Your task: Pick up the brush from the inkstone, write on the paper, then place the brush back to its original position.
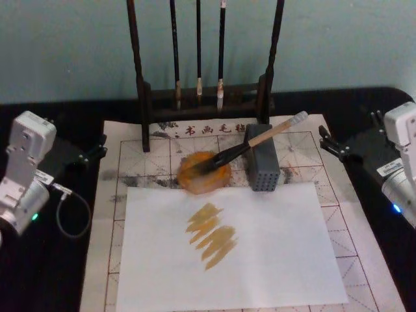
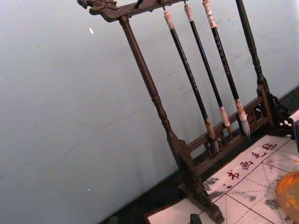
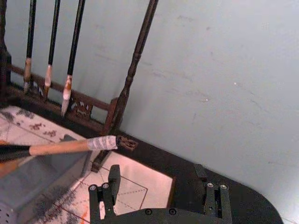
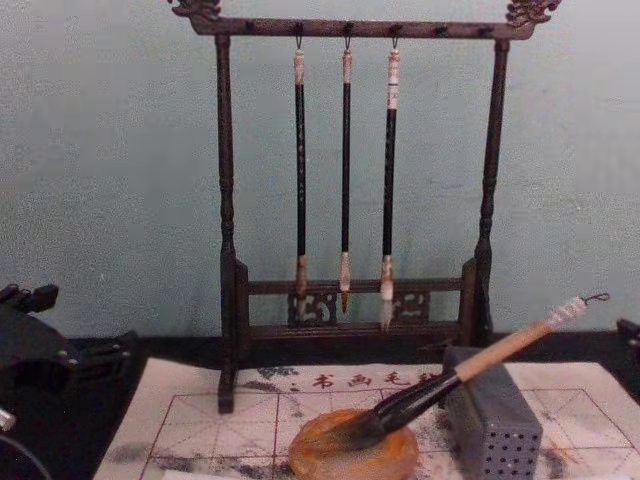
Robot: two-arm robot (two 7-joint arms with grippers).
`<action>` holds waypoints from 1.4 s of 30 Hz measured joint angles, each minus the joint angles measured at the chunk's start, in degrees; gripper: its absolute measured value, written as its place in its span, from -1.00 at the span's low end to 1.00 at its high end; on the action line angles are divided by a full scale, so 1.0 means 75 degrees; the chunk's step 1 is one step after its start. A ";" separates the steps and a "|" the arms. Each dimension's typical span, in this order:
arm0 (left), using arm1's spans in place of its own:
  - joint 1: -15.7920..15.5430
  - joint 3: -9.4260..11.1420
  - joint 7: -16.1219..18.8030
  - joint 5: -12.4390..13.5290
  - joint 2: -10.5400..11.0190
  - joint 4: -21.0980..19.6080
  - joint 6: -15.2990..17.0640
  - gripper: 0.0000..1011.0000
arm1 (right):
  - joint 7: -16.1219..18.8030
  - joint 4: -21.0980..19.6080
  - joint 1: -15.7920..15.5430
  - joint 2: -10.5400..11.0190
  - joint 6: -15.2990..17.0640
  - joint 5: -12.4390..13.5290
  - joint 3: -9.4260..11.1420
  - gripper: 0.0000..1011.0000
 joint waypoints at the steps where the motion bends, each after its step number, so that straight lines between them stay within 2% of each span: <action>1: 0.0000 0.0000 0.0000 0.0000 0.0000 0.0000 0.0000 0.98 | 0.0023 -0.0017 -0.0027 -0.0014 -0.0020 0.0049 0.0040 0.98; 5: 0.0000 0.0000 0.0000 0.0000 0.0000 0.0000 0.0000 0.98 | 0.0174 -0.0130 -0.0187 -0.0095 -0.0090 0.0366 0.0247 0.98; 8: 0.0000 0.0000 0.0000 0.0001 0.0000 0.0000 0.0000 0.98 | 0.0351 -0.0232 -0.0318 -0.0192 -0.0118 0.0728 0.0446 0.98; 12: 0.0000 0.0000 0.0000 0.0000 0.0000 0.0000 0.0000 0.98 | 0.0652 -0.0323 -0.0467 -0.0346 -0.0141 0.1289 0.0677 0.98; 13: 0.0000 0.0000 0.0000 0.0000 0.0000 0.0000 0.0000 0.98 | 0.0816 -0.0342 -0.0523 -0.0416 -0.0148 0.1555 0.0777 0.98; 15: 0.0000 0.0000 0.0000 0.0000 0.0000 0.0000 0.0000 0.98 | 0.1006 -0.0342 -0.0567 -0.0503 -0.0155 0.1843 0.0872 0.98; 16: 0.0000 0.0000 0.0000 0.0000 0.0000 0.0000 0.0000 0.98 | 0.1219 -0.0339 -0.0604 -0.0579 -0.0156 0.2143 0.0971 0.98; 18: 0.0000 0.0000 0.0000 0.0000 0.0000 0.0000 0.0000 0.98 | 0.1374 -0.0320 -0.0626 -0.0650 -0.0155 0.2371 0.1050 0.98; 19: 0.0000 0.0000 0.0000 0.0000 0.0000 0.0000 0.0000 0.98 | 0.1569 -0.0277 -0.0641 -0.0741 -0.0133 0.2655 0.1132 0.98; 21: 0.0000 0.0000 0.0000 0.0000 0.0000 0.0000 0.0000 0.98 | 0.1716 -0.0235 -0.0644 -0.0810 -0.0090 0.2848 0.1195 0.98; 22: 0.0000 0.0000 0.0000 0.0000 0.0000 0.0000 0.0000 0.98 | 0.1865 -0.0182 -0.0644 -0.0889 -0.0024 0.3057 0.1264 0.98; 27: 0.0000 0.0000 0.0000 0.0000 0.0000 0.0000 0.0000 0.98 | 0.2237 -0.0008 -0.0619 -0.1126 0.0235 0.3606 0.1424 0.98; 34: 0.0000 0.0000 0.0000 0.0000 0.0000 0.0000 0.0000 0.98 | 0.2934 0.0407 -0.0453 -0.1531 0.0854 0.4584 0.1654 0.98; 37: 0.0000 0.0000 0.0000 0.0000 0.0000 0.0000 0.0000 0.98 | 0.3094 0.0535 -0.0389 -0.1608 0.0998 0.4841 0.1678 0.98; 40: 0.0000 0.0000 0.0000 0.0000 0.0000 0.0000 0.0000 0.98 | 0.3355 0.0784 -0.0260 -0.1716 0.1247 0.5306 0.1685 0.98; 42: 0.0000 0.0000 0.0000 0.0000 0.0000 0.0000 0.0000 0.98 | 0.3453 0.0896 -0.0201 -0.1756 0.1352 0.5483 0.1676 0.98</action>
